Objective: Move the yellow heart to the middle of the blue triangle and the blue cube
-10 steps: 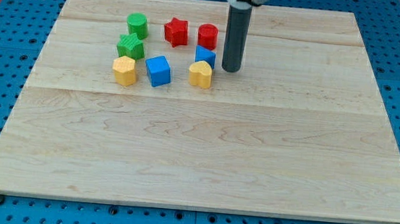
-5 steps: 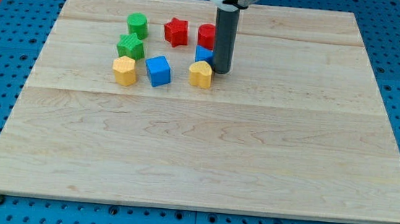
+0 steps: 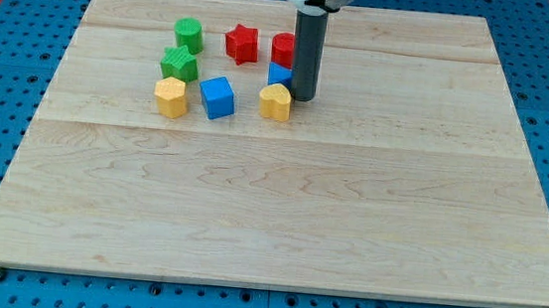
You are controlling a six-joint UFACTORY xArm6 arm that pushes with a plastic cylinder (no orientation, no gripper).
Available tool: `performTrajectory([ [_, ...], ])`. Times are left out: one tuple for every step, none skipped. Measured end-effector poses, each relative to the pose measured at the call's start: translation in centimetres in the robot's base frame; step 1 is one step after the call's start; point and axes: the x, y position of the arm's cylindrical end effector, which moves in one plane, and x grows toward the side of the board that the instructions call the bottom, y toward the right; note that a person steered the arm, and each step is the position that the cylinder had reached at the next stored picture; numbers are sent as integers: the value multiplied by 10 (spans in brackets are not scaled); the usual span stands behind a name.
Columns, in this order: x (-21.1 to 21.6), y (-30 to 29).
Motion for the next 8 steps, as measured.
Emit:
performTrajectory([
  [4, 0],
  [34, 0],
  [32, -17],
  [27, -23],
  [27, -23],
  [27, -23],
  [24, -23],
  [3, -23],
])
